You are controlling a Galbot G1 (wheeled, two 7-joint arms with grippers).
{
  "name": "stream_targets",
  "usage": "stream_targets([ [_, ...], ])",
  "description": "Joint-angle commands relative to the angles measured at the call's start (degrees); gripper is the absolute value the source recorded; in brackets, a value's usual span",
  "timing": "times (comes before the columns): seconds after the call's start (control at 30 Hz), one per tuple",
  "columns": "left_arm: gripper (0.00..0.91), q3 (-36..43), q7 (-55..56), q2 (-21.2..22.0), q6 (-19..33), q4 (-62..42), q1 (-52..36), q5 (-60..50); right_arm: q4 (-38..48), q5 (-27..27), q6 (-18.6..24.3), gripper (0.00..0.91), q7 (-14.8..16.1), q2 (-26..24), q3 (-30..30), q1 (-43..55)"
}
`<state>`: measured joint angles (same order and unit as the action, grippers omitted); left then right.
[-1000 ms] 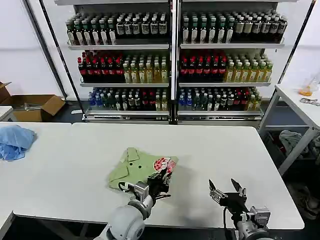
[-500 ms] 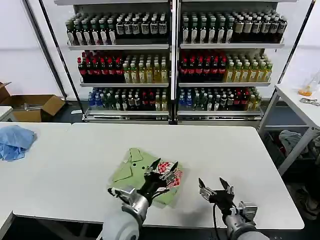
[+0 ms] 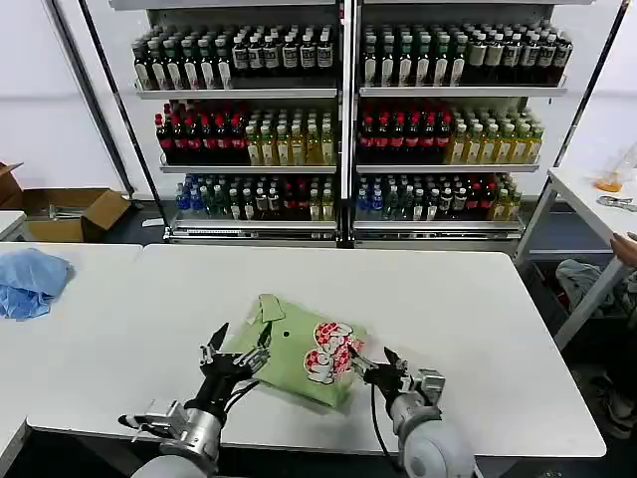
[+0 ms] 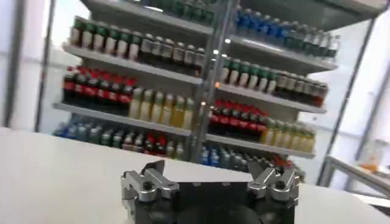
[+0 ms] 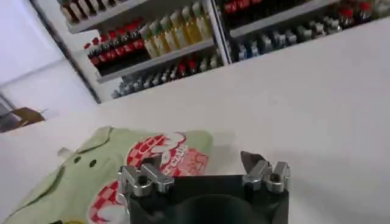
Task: Fold and organize the clothes.
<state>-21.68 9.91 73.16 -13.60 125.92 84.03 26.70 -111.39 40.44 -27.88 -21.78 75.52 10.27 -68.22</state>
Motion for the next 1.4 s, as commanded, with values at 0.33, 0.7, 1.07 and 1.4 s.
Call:
stream_targets([
  [0.33, 0.907, -5.52, 0.93, 0.53, 1.36, 1.59, 5.31, -1.26, 15.79, 12.03, 0.9, 0.0, -5.47, 5.63, -3.49, 14.7],
  [0.7, 0.907, -5.52, 0.96, 0.57, 1.4, 0.86, 5.2, -1.26, 21.6, -2.28, 2.17, 0.0, 2.54, 1.99, -3.68, 20.73],
  [1.07, 0.907, -4.65, 0.9, 0.56, 1.36, 0.09, 4.65, -1.58, 32.96, -10.0, 7.28, 0.0, 11.77, -5.09, -1.62, 29.54],
  [1.4, 0.907, -3.62, 0.75, 0.66, 1.27, -0.45, 3.76, -2.53, 33.07, -25.77, 12.81, 0.907, 14.49, -5.78, -1.47, 28.18],
])
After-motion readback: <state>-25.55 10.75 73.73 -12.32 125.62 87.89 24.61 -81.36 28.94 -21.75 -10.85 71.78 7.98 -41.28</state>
